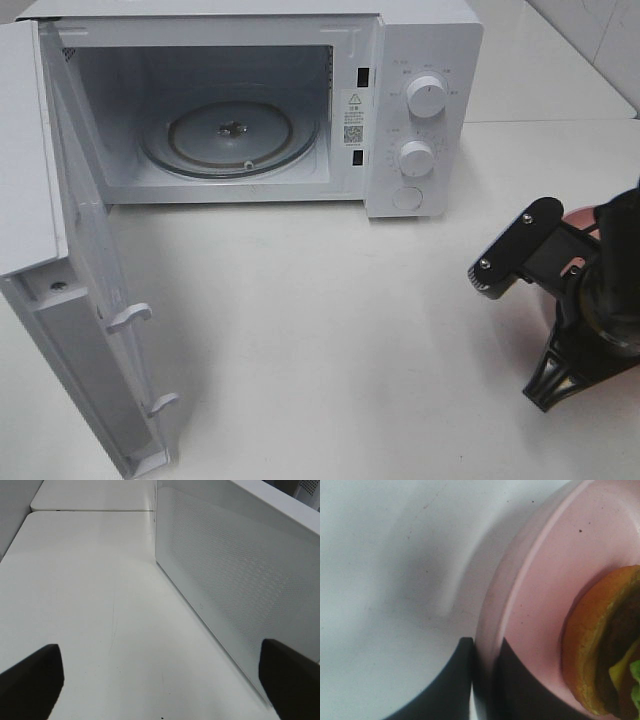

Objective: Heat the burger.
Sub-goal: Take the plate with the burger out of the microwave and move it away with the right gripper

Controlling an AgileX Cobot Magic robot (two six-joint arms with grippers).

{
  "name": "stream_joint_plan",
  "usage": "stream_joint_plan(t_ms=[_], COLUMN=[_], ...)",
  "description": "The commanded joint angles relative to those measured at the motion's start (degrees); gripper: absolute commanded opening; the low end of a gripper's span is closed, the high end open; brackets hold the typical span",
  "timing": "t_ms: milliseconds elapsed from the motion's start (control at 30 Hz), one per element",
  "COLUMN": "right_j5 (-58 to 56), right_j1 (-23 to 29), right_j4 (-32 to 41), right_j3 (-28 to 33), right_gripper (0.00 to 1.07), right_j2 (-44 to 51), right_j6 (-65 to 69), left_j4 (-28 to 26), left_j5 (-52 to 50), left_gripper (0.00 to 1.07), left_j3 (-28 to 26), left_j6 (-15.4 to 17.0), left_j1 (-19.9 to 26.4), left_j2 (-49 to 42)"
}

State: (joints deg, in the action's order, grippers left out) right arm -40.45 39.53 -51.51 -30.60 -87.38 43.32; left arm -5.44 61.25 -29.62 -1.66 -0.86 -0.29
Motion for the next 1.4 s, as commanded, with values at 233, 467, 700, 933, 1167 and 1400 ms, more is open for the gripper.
stream_joint_plan(t_ms=[233,467,700,933,1167,1400], right_j5=[-5.79,-5.96,-6.02,-5.96,-5.73,-5.73], right_j1=[-0.17,-0.17,-0.40,-3.55,-4.13,-4.13], right_j4=[-3.21,-3.09,-2.98,-1.83,-1.32,0.34], right_j3=[-7.62,-12.32,-14.32,-14.67,-14.67,-14.67], right_gripper=[0.00,0.01,0.01,0.04,0.18,0.40], right_j2=[-9.05,-15.47,-19.71,-23.38,-23.61,-22.75], right_j6=[10.60,16.04,19.02,21.83,20.63,17.70], left_j4=[-0.34,-0.34,-0.34,-0.34,-0.34,-0.34], left_j5=[0.00,0.00,0.00,0.00,0.00,0.00], left_gripper=[0.98,0.98,0.98,0.98,0.98,0.98], left_j3=[0.00,0.00,0.00,0.00,0.00,0.00], left_j6=[-0.06,-0.06,-0.06,-0.06,-0.06,-0.06], left_j1=[0.23,0.23,0.23,0.23,0.23,0.23], left_j2=[-0.97,-0.97,-0.97,-0.97,-0.97,-0.97])
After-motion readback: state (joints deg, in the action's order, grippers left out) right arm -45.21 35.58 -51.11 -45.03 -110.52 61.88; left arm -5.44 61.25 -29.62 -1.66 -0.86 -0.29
